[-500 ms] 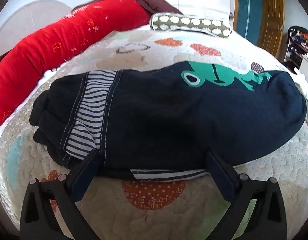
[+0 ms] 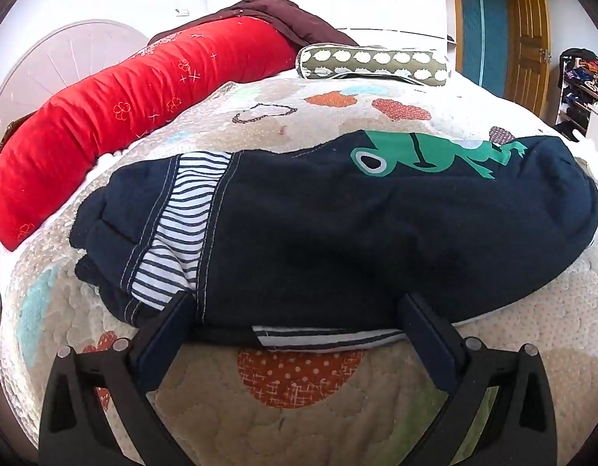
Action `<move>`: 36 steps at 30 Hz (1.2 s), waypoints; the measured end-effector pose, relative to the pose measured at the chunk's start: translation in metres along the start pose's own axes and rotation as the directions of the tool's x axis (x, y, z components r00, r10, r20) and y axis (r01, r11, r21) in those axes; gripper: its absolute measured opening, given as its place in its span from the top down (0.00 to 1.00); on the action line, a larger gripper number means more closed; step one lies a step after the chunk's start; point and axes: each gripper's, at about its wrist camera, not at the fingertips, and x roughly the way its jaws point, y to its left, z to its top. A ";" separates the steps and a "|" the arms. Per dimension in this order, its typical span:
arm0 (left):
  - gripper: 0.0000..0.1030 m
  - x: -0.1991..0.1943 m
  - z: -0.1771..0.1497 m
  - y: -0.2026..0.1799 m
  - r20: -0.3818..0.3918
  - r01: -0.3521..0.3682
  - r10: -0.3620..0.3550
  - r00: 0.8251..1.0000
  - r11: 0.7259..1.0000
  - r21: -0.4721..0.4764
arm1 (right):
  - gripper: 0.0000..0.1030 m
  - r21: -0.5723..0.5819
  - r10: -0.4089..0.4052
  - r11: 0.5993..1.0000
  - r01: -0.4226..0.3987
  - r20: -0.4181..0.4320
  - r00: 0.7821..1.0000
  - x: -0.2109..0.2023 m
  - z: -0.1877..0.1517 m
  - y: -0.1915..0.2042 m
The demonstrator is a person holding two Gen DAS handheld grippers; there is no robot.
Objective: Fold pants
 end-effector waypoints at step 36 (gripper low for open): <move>0.00 -0.003 -0.004 -0.005 -0.005 -0.035 0.035 0.999 0.999 0.035 | 0.01 -0.004 -0.014 1.000 0.014 -0.012 1.000 0.000 0.005 0.006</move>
